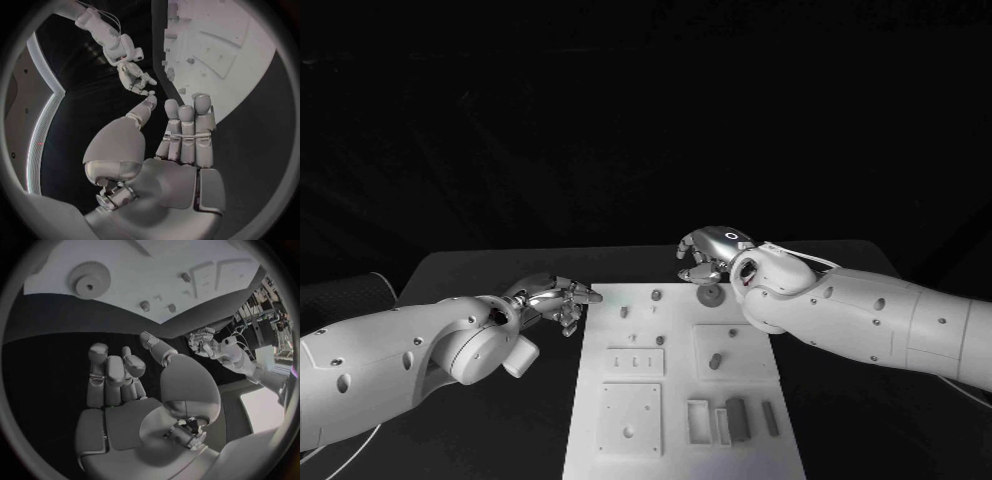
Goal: Assemble the parts on the task board
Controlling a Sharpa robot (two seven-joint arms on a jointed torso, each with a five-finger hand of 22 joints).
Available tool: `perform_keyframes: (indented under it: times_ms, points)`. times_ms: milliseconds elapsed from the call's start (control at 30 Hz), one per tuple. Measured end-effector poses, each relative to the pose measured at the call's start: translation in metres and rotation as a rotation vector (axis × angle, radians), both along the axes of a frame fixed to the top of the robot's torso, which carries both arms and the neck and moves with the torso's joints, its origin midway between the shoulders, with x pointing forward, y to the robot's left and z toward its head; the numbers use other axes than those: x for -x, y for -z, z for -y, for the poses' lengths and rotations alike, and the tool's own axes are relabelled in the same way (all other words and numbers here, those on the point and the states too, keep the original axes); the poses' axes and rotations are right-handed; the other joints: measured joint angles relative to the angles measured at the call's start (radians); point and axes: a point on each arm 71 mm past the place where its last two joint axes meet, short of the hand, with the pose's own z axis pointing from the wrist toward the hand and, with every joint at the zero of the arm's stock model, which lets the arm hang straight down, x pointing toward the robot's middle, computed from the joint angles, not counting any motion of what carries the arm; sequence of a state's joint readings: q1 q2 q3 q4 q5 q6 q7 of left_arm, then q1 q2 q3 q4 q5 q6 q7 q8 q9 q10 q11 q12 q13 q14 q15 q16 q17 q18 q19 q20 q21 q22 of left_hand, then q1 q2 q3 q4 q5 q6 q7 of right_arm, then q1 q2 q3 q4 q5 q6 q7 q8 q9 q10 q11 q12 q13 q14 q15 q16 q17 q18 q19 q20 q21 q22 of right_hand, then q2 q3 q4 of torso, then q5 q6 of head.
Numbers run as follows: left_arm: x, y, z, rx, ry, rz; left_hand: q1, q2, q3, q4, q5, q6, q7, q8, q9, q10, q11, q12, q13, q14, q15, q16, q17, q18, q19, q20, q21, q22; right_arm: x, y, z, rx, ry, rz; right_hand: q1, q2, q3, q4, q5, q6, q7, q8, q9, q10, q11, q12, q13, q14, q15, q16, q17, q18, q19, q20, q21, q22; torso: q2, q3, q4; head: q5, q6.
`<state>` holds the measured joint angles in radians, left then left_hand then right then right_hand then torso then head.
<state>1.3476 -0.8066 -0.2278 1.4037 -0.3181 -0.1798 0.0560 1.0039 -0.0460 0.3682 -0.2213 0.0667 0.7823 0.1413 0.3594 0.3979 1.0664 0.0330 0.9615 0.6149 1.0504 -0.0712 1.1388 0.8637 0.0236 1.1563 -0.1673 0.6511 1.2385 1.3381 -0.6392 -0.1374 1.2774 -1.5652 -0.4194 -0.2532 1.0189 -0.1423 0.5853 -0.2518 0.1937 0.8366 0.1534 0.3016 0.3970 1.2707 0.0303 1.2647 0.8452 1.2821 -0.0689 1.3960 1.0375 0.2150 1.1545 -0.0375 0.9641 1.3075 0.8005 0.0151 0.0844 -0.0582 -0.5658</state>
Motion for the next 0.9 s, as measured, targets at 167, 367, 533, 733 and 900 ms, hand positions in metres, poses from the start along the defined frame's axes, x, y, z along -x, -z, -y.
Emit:
perform_keyframes:
  times_ms: [167,367,533,733,900]
  points:
    - [-0.001,0.0,0.0,0.007,-0.003,0.001,0.0,0.0,0.016,-0.002,0.0,-0.004,0.004,0.0,0.005,-0.011,0.003,-0.057,-0.036,-0.025,0.007,-0.048,-0.053,0.0,-0.024,0.013,-0.055,-0.034,0.002,-0.003,0.023,-0.022,0.032,-0.024,-0.002,-0.005,0.004,0.004,0.0,0.0,0.0,0.0,-0.001,-0.002,0.002,0.0,0.0,0.0,0.0,-0.004,-0.005,0.0,0.0,0.0,0.0,0.0,-0.002,0.0018,-0.0041,-0.002,0.006]
    - [-0.001,0.0,-0.001,0.013,-0.003,0.004,-0.008,-0.008,0.029,-0.01,0.0,-0.011,0.011,-0.004,0.012,-0.022,0.01,-0.141,-0.084,-0.045,0.023,-0.11,-0.11,0.001,-0.045,0.024,-0.122,-0.08,0.001,-0.001,0.042,-0.026,0.063,-0.056,-0.008,-0.035,0.009,0.022,-0.011,-0.014,0.005,-0.01,-0.006,-0.005,0.006,0.0,0.0,-0.006,0.006,-0.008,-0.01,-0.001,0.0,0.0,-0.004,0.0,-0.003,0.0062,-0.0083,-0.002,0.009]
    - [-0.001,-0.001,-0.001,0.017,-0.002,0.007,-0.016,-0.008,0.033,-0.014,0.0,-0.014,0.014,-0.004,0.015,-0.029,0.016,-0.2,-0.115,-0.05,0.029,-0.133,-0.134,0.0,-0.05,0.029,-0.152,-0.101,0.0,0.004,0.05,-0.021,0.076,-0.088,-0.013,-0.077,0.016,0.063,-0.054,-0.067,0.017,-0.039,-0.019,-0.016,0.027,0.0,0.0,-0.021,0.021,-0.012,-0.016,-0.015,0.0,0.001,-0.008,0.0,-0.003,0.0075,-0.0088,-0.004,0.011]
    - [-0.001,-0.001,-0.001,0.02,0.001,0.007,-0.016,-0.007,0.031,-0.018,0.0,-0.018,0.018,-0.004,0.017,-0.029,0.017,-0.233,-0.131,-0.051,0.029,-0.133,-0.139,0.001,-0.05,0.03,-0.156,-0.105,-0.002,0.024,0.057,0.001,0.1,-0.143,-0.004,-0.136,0.029,0.097,-0.133,-0.165,0.028,-0.085,-0.036,-0.036,0.046,0.0,0.002,-0.04,0.039,-0.018,-0.029,-0.023,-0.004,0.004,-0.015,0.0,-0.002,0.0069,-0.0081,-0.009,0.012]
    - [-0.001,-0.001,-0.001,0.021,0.002,0.007,-0.016,-0.007,0.031,-0.018,0.0,-0.02,0.02,-0.008,0.017,-0.029,0.017,-0.241,-0.133,-0.051,0.029,-0.133,-0.14,0.0,-0.05,0.03,-0.16,-0.106,-0.006,0.037,0.058,0.019,0.114,-0.173,0.004,-0.143,0.025,0.107,-0.139,-0.237,0.022,-0.108,-0.042,-0.047,0.054,0.012,0.008,-0.052,0.051,-0.019,-0.026,-0.023,-0.009,0.01,-0.015,0.0,-0.001,0.0058,-0.006,-0.012,0.01]
